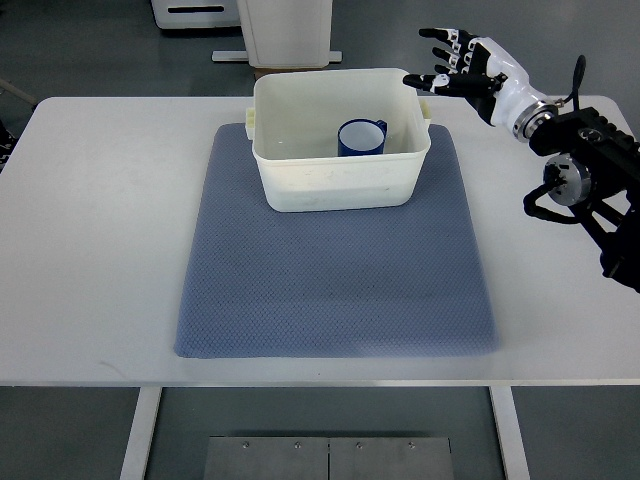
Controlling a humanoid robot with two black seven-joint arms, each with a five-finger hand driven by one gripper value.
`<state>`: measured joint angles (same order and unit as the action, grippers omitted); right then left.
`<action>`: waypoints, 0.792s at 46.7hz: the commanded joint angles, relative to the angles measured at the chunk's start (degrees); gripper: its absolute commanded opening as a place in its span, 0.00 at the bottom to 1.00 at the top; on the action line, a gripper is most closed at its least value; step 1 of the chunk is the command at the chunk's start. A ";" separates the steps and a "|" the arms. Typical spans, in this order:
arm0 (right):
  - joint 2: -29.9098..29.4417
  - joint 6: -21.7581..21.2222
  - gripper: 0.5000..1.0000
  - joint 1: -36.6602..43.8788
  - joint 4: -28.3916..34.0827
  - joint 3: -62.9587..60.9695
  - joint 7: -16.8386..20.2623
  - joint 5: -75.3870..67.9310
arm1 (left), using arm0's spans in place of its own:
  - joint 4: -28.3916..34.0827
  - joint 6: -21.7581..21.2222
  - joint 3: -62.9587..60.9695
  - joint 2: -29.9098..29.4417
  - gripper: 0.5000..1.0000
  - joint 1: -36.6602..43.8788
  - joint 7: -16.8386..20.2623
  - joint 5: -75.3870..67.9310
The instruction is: Place cup in box with right hand
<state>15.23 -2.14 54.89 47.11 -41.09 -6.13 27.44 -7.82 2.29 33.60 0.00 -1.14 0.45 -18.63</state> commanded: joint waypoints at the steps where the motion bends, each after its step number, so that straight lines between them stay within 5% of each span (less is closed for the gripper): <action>1: 0.06 -0.06 0.99 -1.89 -0.18 -2.84 -0.02 -0.02 | 0.00 0.00 -0.02 0.00 1.00 0.00 -0.01 0.00; 37: 1.12 0.29 1.00 -9.63 -3.08 -4.52 -3.36 -6.79 | 0.00 0.00 0.06 0.00 1.00 0.00 -0.01 0.00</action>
<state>16.35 -1.84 45.56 44.09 -45.67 -9.51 22.01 -7.82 2.29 33.60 0.00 -1.15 0.45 -18.63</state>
